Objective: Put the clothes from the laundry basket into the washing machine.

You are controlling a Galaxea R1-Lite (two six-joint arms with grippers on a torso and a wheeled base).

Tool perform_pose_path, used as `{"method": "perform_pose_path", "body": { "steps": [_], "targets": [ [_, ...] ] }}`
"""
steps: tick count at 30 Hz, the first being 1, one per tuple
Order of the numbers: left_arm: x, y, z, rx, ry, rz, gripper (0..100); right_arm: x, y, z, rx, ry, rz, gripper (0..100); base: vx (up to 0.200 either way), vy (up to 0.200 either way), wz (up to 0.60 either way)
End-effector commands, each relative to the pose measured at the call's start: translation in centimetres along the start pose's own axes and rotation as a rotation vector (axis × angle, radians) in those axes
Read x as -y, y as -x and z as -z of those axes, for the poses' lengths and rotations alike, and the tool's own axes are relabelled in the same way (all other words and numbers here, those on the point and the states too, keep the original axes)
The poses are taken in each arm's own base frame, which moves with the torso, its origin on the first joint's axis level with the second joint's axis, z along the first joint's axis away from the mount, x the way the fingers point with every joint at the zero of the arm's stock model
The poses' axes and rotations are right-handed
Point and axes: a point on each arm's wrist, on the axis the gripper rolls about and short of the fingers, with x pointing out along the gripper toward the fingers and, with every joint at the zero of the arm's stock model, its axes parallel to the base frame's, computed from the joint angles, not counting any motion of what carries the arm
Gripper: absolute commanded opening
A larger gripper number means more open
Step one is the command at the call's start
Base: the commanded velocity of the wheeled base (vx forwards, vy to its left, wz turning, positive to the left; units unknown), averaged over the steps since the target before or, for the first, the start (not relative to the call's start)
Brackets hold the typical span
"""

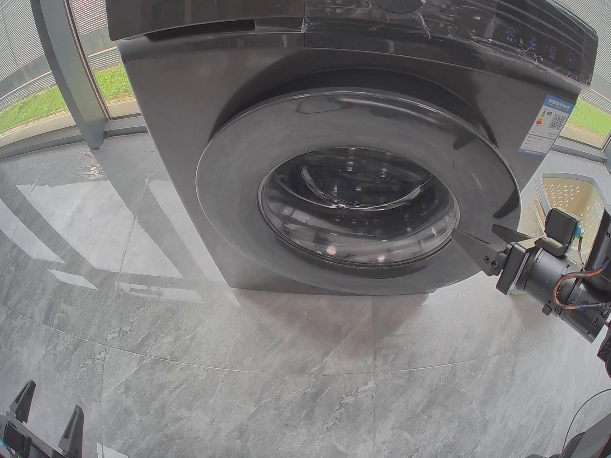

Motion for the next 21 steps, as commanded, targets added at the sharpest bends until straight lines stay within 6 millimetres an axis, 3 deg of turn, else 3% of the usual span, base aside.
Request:
{"method": "perform_pose_path", "body": {
  "steps": [1,21],
  "targets": [
    [0.0,0.0,0.5,-0.001,0.003,0.001,100,0.1,-0.2,-0.5,0.019,-0.002,0.008,100,0.000,0.000,0.00],
    [0.0,0.0,0.5,-0.001,0.003,0.001,100,0.5,-0.6,-2.2,0.091,-0.026,0.060,100,0.000,0.000,0.00]
  ]
}}
